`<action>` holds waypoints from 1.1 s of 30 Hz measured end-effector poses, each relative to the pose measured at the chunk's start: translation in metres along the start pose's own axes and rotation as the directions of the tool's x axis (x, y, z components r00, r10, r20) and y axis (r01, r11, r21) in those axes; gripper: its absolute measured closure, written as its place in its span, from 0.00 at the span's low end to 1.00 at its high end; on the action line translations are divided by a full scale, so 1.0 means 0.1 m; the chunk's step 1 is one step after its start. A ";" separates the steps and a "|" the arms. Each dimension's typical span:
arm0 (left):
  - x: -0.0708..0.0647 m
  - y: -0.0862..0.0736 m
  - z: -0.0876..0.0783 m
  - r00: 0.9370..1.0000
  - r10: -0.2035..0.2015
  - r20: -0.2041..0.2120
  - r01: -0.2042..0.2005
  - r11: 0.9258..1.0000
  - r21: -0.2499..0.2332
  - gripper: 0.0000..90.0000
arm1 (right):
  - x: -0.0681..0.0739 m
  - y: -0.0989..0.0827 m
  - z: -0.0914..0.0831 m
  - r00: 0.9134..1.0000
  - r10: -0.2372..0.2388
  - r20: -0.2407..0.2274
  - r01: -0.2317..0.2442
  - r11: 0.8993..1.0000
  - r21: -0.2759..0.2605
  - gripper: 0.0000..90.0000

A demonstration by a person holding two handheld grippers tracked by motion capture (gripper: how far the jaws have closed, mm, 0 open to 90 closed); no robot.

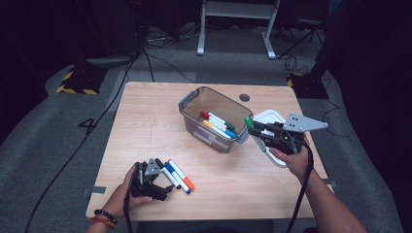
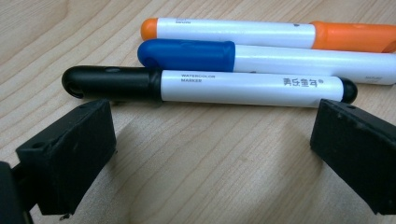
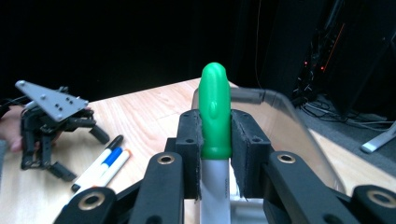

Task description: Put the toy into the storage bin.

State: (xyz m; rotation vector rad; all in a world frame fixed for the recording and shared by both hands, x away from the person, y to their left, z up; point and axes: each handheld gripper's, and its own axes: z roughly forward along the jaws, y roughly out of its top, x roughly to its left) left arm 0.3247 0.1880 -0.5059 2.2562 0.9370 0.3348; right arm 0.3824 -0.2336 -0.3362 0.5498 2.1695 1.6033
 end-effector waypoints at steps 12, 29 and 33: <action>0.00 0.00 0.00 1.000 0.001 0.000 -0.001 1.000 0.001 0.00 | -0.23 0.45 0.52 1.000 0.007 -0.011 -0.006 0.998 0.068 0.83; 0.00 0.00 0.00 1.000 0.000 0.002 0.000 1.000 0.000 0.00 | -0.32 0.38 1.32 1.000 0.018 0.004 -0.019 0.970 0.244 0.83; 0.00 0.00 0.00 1.000 0.000 0.003 0.000 1.000 0.000 0.00 | -0.34 0.29 1.55 1.000 0.018 0.021 -0.024 0.939 0.342 0.83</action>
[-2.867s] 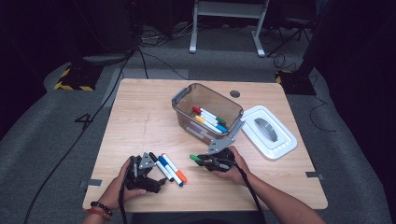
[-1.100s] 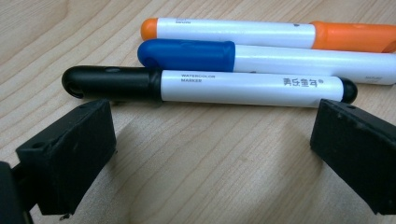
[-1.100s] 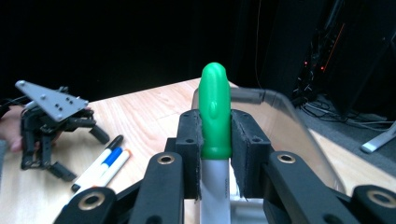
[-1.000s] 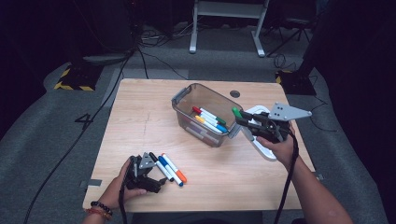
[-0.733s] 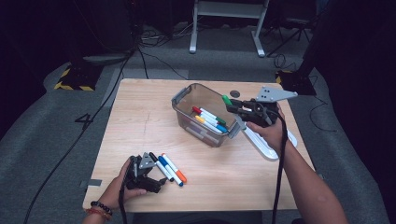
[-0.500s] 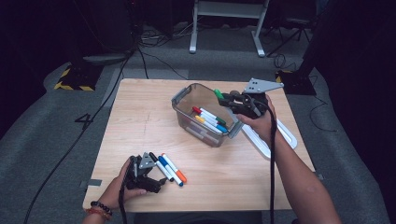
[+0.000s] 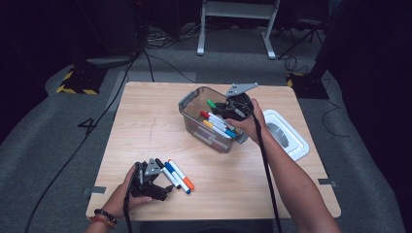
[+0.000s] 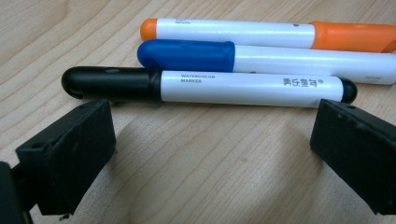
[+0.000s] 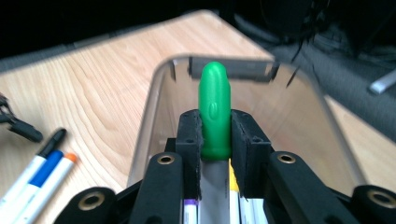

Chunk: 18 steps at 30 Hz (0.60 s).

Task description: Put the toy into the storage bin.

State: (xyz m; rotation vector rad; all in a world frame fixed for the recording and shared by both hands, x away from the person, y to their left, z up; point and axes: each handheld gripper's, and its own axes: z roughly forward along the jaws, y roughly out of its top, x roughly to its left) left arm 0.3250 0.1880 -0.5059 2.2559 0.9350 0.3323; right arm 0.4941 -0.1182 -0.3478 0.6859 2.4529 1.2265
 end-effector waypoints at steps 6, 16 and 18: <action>0.00 0.00 0.00 1.000 0.000 -0.001 0.000 1.000 0.001 0.00 | 0.01 -0.02 0.27 1.000 0.007 -0.007 -0.006 0.988 0.152 0.83; 0.00 0.00 0.00 1.000 0.000 0.000 0.000 1.000 0.000 0.00 | 0.01 -0.04 0.57 0.999 0.027 -0.037 -0.011 0.932 0.362 0.83; 0.00 0.00 0.00 1.000 -0.001 0.000 0.001 1.000 0.000 0.00 | 0.02 -0.03 0.60 0.999 0.036 -0.037 -0.019 0.919 0.394 0.83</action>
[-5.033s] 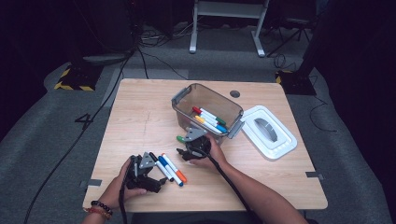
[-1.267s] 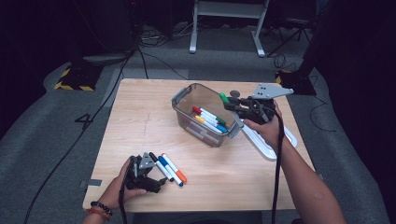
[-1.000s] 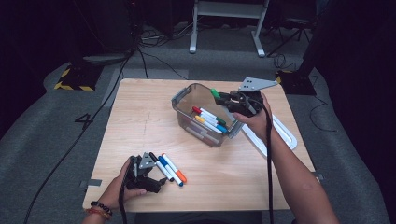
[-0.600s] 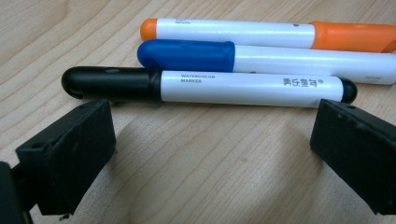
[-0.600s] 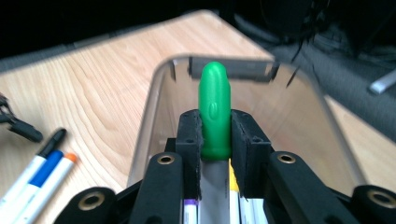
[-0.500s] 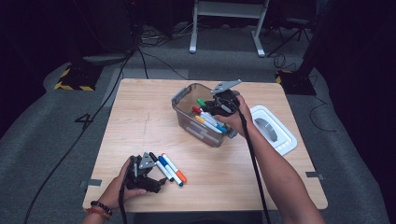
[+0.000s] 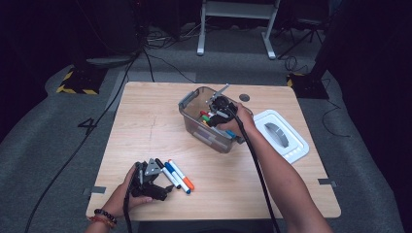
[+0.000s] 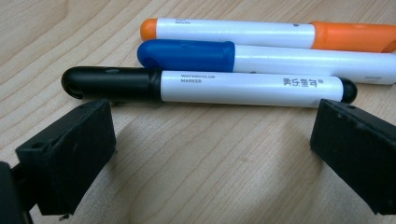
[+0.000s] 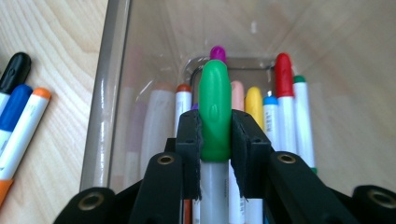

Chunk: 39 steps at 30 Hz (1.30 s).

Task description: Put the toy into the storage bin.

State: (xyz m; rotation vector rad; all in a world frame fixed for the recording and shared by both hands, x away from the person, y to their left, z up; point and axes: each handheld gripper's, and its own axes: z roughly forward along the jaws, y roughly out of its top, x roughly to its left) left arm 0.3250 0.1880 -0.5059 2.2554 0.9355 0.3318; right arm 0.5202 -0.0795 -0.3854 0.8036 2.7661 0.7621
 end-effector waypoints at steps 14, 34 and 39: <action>0.00 0.00 0.00 1.000 0.000 0.000 0.000 1.000 0.000 0.00 | 0.09 0.06 0.07 1.000 -0.025 0.015 0.024 0.999 0.047 0.66; 0.00 0.00 0.00 1.000 0.002 0.001 -0.002 1.000 0.000 0.00 | 0.16 -0.31 -0.61 0.992 -0.003 0.124 0.038 0.958 -0.285 0.41; 0.00 0.00 0.00 1.000 0.001 0.001 -0.001 1.000 0.001 0.00 | 0.22 -0.55 -0.81 0.995 -0.029 0.100 0.062 0.934 -0.351 0.40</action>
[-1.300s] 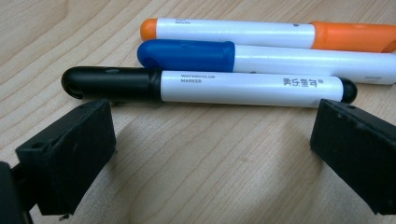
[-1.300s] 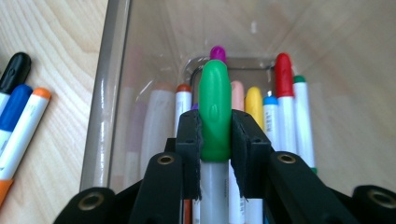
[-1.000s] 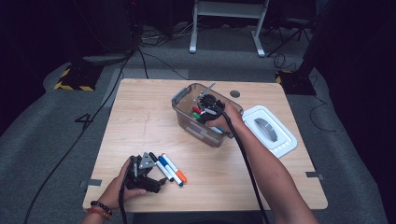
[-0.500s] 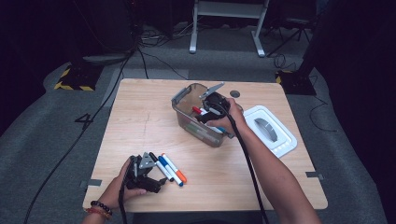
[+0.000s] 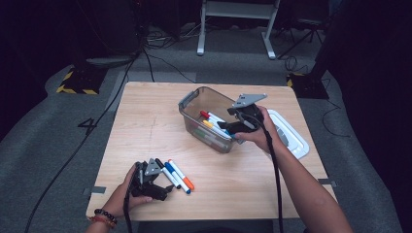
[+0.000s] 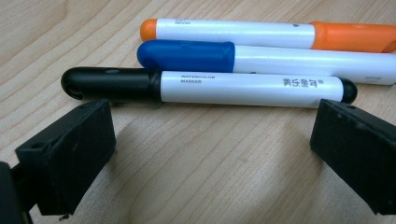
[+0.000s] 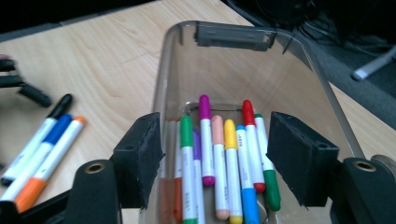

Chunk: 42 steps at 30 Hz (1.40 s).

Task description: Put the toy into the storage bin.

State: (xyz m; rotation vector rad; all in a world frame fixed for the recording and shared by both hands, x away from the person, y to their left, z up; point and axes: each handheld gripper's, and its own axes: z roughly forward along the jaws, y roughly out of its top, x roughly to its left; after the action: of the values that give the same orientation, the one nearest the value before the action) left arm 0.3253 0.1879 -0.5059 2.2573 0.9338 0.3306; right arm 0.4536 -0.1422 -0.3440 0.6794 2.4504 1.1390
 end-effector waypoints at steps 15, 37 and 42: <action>0.00 0.00 0.00 1.000 0.000 0.000 0.000 1.000 0.000 0.00 | 0.38 -0.64 -0.37 0.988 -0.066 -0.142 0.053 0.994 -0.097 0.31; 0.00 0.00 0.00 1.000 0.000 -0.001 0.000 1.000 0.000 0.00 | 1.09 -0.96 0.36 0.957 -0.141 -0.252 0.140 0.990 -0.021 0.38; 0.00 0.00 0.00 1.000 0.000 -0.001 0.000 1.000 0.001 0.00 | 1.31 -0.88 0.67 0.938 -0.168 -0.301 0.172 0.985 -0.016 0.39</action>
State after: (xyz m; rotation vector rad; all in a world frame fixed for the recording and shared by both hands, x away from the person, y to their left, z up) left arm 0.3251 0.1880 -0.5058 2.2581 0.9348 0.3320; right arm 0.3553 -0.0769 -0.4687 0.3030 2.7051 1.2391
